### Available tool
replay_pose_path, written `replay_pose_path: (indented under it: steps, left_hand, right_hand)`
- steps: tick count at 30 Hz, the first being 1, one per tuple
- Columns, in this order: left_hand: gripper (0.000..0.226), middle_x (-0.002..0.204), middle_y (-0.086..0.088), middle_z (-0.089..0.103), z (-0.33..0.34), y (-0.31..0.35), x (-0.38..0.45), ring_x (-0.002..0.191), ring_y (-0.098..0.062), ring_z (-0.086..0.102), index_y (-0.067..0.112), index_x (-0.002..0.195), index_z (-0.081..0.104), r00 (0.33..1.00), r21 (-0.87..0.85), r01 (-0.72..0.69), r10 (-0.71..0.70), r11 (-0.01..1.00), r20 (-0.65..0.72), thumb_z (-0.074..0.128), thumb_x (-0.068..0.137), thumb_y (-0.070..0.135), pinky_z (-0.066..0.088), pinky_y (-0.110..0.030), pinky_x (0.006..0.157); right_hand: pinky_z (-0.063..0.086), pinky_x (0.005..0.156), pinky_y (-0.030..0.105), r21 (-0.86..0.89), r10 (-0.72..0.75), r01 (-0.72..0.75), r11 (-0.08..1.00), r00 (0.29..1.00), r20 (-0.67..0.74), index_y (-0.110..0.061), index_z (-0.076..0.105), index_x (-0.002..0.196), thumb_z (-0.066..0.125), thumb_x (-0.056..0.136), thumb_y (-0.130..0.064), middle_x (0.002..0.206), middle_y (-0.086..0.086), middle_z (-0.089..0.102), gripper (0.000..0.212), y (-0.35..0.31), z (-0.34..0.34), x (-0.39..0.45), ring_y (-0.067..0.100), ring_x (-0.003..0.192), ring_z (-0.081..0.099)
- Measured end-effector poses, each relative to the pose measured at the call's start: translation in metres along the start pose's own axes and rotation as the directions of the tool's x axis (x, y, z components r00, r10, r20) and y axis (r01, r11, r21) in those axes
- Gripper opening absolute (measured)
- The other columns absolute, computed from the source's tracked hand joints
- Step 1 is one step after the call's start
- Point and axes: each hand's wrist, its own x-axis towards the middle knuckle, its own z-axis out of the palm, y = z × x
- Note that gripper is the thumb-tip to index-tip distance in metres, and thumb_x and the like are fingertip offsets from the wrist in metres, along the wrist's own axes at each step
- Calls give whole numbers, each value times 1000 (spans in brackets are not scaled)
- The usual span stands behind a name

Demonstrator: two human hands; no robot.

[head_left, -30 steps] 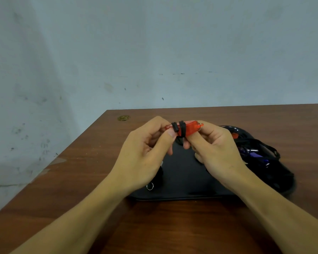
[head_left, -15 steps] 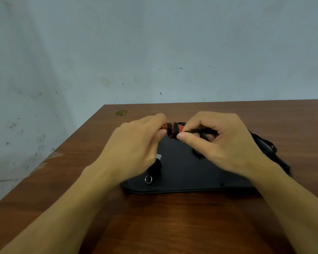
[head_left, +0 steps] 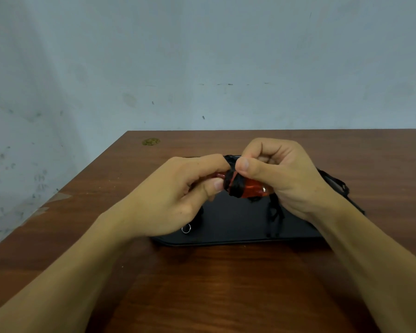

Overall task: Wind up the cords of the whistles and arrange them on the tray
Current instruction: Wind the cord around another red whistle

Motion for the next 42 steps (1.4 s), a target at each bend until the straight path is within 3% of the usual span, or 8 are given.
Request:
replay_pose_path:
  steps: [4, 7, 12, 18, 24, 32, 36, 42]
  left_hand:
    - [19, 72, 6, 57, 4, 3, -1, 62, -13, 54, 37, 97, 54, 999, -124, -5, 8, 992, 31, 47, 102, 20, 37, -20, 59]
    - [22, 75, 1, 59, 8, 4, -2, 69, -15, 56, 8, 107, 64, 997, -283, 61, -45, 957, 63, 46, 102, 19, 41, -25, 66]
    - [19, 72, -8, 60, 18, 4, -1, 53, -9, 43, 0, 99, 60, 994, -574, 56, -97, 817, -41, 50, 103, 16, 36, -20, 54]
    - [21, 64, -7, 58, 24, 1, 4, 46, -18, 33, 2, 90, 60, 915, -647, 57, -298, 760, -270, 48, 99, 17, 27, -24, 45]
    - [23, 61, -9, 58, 19, -9, 4, 48, -8, 43, 8, 81, 60, 819, -361, 210, -365, 909, -442, 52, 101, 18, 34, -20, 51]
    - [21, 57, 7, 48, 12, -4, -1, 51, -14, 45, 15, 83, 55, 928, 152, 232, -172, 961, -329, 50, 96, 30, 31, -26, 50]
    - [19, 62, 11, 43, 4, -5, -3, 54, -16, 44, 18, 87, 53, 980, 336, 132, -72, 932, -187, 45, 97, 32, 37, -36, 50]
    - [15, 68, 12, 44, 7, -2, -3, 59, -13, 43, 20, 86, 49, 998, 353, 17, 5, 935, -60, 43, 99, 26, 39, -39, 52]
  right_hand:
    - [42, 58, 50, 70, 3, -6, 998, 999, 37, -22, 70, 67, 85, 66, -51, 67, 34, 54, 33, -1, 3, 1, 44, 58, 50]
    - [54, 57, 36, 219, 20, -44, 975, 994, 112, -19, 66, 63, 76, 73, -37, 62, 12, 67, 22, -3, 8, -1, 31, 55, 66]
    - [24, 38, 17, 215, 119, -110, 971, 992, -31, -28, 67, 65, 73, 86, -23, 58, -1, 57, 22, 5, 16, 1, 21, 42, 36]
    - [31, 45, 11, 10, 7, -5, 1000, 987, -162, -21, 74, 79, 63, 88, -24, 59, -4, 59, 15, 10, 21, 0, 1, 45, 42]
    - [54, 67, 26, -392, -180, 103, 914, 970, -165, -24, 75, 89, 66, 95, -12, 77, -12, 73, 17, 14, 23, -6, 7, 74, 68]
    - [36, 58, 11, -581, -388, 245, 776, 912, -134, -18, 73, 83, 69, 92, -20, 67, -19, 62, 10, 0, 10, -6, 3, 58, 54]
    - [42, 58, 18, -572, -400, 262, 777, 908, -128, -15, 74, 79, 74, 87, -24, 72, 1, 69, 12, -1, 5, -6, 13, 61, 58]
    - [48, 61, 18, -406, -289, 224, 886, 952, -105, -17, 74, 78, 74, 85, -21, 70, -9, 71, 8, -2, 4, -6, 8, 63, 65]
